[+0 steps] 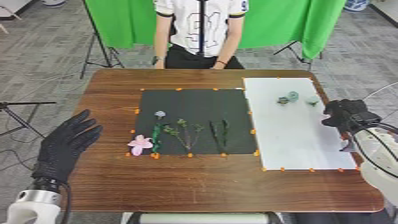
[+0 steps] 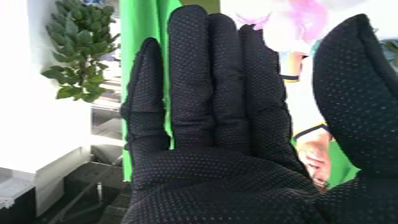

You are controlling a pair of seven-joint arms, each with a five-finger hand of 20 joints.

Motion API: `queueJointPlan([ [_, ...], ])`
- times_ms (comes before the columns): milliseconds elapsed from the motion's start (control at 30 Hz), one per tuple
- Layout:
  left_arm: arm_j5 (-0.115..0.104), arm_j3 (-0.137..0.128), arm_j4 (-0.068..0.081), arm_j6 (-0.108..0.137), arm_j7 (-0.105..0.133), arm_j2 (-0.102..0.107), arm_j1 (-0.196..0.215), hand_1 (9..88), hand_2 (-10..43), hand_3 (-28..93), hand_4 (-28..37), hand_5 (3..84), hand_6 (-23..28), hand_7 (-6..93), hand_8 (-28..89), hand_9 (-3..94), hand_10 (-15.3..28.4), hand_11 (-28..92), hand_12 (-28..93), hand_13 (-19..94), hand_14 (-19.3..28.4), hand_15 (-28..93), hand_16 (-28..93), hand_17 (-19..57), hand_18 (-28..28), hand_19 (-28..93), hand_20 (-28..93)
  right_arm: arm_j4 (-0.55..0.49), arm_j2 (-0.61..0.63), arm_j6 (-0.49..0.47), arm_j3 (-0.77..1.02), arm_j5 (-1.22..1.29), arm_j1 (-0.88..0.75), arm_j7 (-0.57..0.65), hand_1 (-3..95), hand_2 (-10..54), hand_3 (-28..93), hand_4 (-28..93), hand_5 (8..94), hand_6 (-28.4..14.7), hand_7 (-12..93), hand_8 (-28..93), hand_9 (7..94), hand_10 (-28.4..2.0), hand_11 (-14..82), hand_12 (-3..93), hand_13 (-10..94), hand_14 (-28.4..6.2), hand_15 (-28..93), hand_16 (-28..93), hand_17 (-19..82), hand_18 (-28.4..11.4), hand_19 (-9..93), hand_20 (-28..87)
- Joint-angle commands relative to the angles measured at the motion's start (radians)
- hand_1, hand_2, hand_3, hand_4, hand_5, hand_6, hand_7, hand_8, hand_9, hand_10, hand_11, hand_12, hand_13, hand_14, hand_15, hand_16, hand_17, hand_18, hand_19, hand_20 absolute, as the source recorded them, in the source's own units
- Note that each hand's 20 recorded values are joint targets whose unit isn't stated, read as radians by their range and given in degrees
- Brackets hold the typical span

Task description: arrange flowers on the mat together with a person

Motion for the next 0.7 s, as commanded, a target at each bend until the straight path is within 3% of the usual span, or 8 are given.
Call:
queueJointPlan([
  [33, 0.004, -0.001, 0.006, -0.007, -0.005, 0.0, 0.014, 23.0, -0.6, 73, -22.9, 37.2, 3.4, 18.8, -9, 33.3, 13.3, 24, 17, 31, 15.8, 28, 2, -3.9, 24.2, 47, 6, 0.009, -0.007, -0.011, -0.016, -0.026, 0.02, 0.006, 32.4, -9.5, 86, -28, 54.8, 3.2, 34, -18, 60.6, -7.9, 31.5, 24.7, 57, -6.6, 51, 20, 25, -15.9, 67, 38],
  [133, 0.003, 0.001, 0.006, -0.007, -0.007, -0.001, 0.012, 23.0, -0.6, 73, -22.9, 37.2, 3.4, 18.8, -9, 33.3, 13.3, 24, 17, 31, 15.9, 28, 2, -3.9, 24.3, 47, 6, 0.015, -0.011, -0.014, -0.035, -0.035, 0.032, 0.014, 34.9, -9.5, 85, -28, 56.1, 4.1, 37, -15, 63.1, -7.3, 33.7, 26.9, 60, -6.0, 53, 21, 25, -15.6, 67, 38],
  [200, 0.003, 0.001, 0.007, -0.007, -0.005, -0.002, 0.014, 23.0, -0.6, 73, -22.9, 37.2, 3.4, 18.7, -9, 33.3, 13.3, 24, 17, 31, 15.9, 28, 2, -3.9, 24.3, 47, 6, 0.018, -0.014, -0.023, -0.047, -0.047, 0.039, 0.02, 39.6, -9.5, 82, -28, 57.0, 3.8, 42, -6, 67.2, -6.7, 28.1, 36.1, 62, -5.3, 54, 22, 26, -15.3, 67, 39],
  [300, 0.0, 0.001, 0.006, -0.002, -0.004, -0.002, 0.016, 23.0, -0.7, 73, -22.9, 37.2, 3.4, 18.8, -9, 33.3, 13.3, 24, 17, 31, 16.0, 28, 2, -3.9, 24.3, 47, 6, 0.03, -0.02, -0.02, -0.071, -0.055, 0.054, 0.019, 43.4, -9.5, 81, -28, 57.2, 4.0, 48, -7, 71.5, -5.9, 20.7, 45.8, 64, -4.0, 53, 31, 26, -15.1, 67, 39],
  [433, 0.001, 0.003, 0.006, -0.003, 0.001, -0.003, 0.014, 23.0, -0.6, 73, -23.0, 37.2, 3.4, 18.8, -9, 33.3, 13.3, 24, 17, 31, 15.9, 29, 2, -3.9, 24.2, 47, 6, 0.034, -0.022, 0.091, -0.093, -0.064, 0.06, 0.007, 49.1, -9.5, 80, -28, 64.1, 4.5, 50, -4, 78.6, -5.6, 22.4, 51.0, 70, -3.5, 54, 36, 29, -15.0, 68, 40],
  [600, 0.0, -0.007, -0.002, 0.006, 0.002, -0.005, 0.034, 23.0, -0.6, 73, -23.0, 37.2, 3.3, 18.9, -9, 33.2, 13.3, 24, 17, 31, 15.9, 29, 2, -3.9, 24.2, 47, 6, -0.075, -0.042, 0.218, -0.092, -0.075, 0.092, -0.039, 49.7, -9.5, 82, -28, 68.4, 4.3, 50, -4, 81.8, -4.9, 23.8, 52.4, 72, -3.8, 57, 36, 31, -15.1, 70, 41],
  [700, -0.001, -0.002, -0.003, 0.007, 0.0, -0.008, 0.035, 22.9, -0.5, 73, -23.0, 37.2, 3.4, 18.9, -9, 33.4, 13.3, 24, 17, 31, 15.9, 29, 2, -3.9, 24.2, 47, 6, -0.142, -0.084, 0.277, -0.184, -0.066, 0.202, -0.085, 49.5, -9.5, 83, -28, 68.8, 4.5, 50, -4, 82.1, -4.8, 23.9, 52.8, 72, -3.8, 58, 36, 31, -15.1, 70, 42],
])
